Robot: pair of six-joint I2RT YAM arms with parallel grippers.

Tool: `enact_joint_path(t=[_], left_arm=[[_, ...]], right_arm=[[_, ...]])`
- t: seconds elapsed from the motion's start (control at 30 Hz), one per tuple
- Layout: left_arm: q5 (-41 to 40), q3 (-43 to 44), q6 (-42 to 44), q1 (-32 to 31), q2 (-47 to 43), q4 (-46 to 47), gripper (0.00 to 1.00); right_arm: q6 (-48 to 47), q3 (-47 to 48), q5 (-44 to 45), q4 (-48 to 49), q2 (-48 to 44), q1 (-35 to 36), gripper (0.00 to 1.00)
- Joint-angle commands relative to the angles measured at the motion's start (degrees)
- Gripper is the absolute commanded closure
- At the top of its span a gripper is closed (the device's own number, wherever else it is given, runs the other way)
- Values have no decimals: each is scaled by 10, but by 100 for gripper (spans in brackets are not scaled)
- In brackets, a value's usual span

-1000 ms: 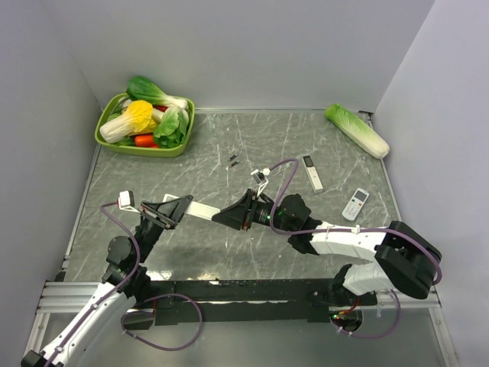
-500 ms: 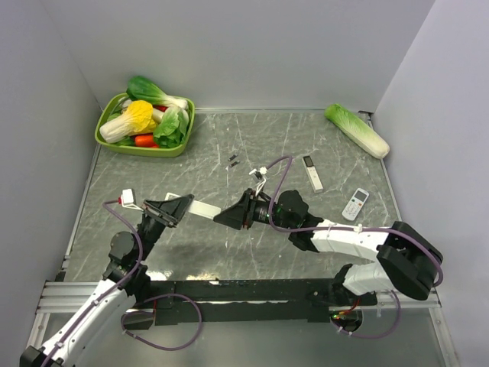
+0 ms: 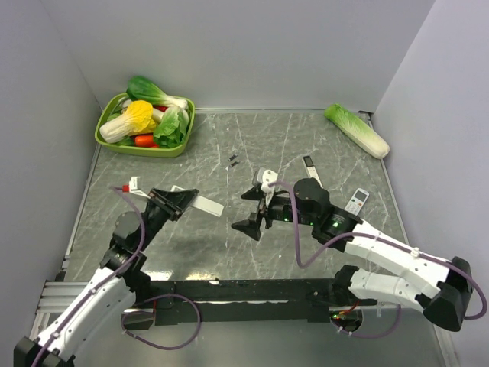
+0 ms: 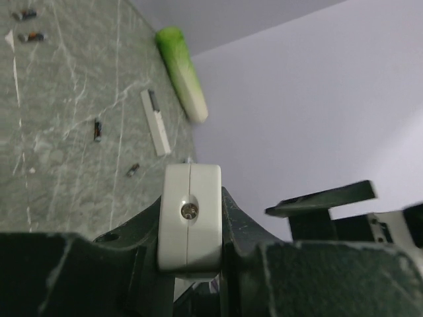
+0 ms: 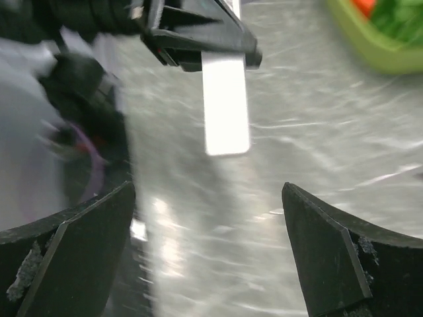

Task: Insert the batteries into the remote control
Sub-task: Load the battery cover into the remote control.

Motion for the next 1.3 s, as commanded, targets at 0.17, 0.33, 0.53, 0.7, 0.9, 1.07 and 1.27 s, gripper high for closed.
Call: enact_joint_path(t=[0.17,0.33,0.53,0.7,0.9,1.07,1.27], left_arm=[[171,45,7,3,169,54,99],[235,71,36,3,221,62,99],[284,89,54,9,257,71,99],[302,90,51,10,280,85,99],[296,101,65,13,286,57,99],[301,107,61,15,295,58,99],[303,110,61,15,299,56,99]], right_arm=[[-424,12,21,-95,22,41,0],[-500,17,101,-93,91,103,0],[-529,30,115,-95,128,120,0],[-542,28,136,-74,137,129,1],[-548,13,158,-39,117,131,5],[-548,19,149,-45,117,139,11],[-547,27,141,-51,123,150,23]])
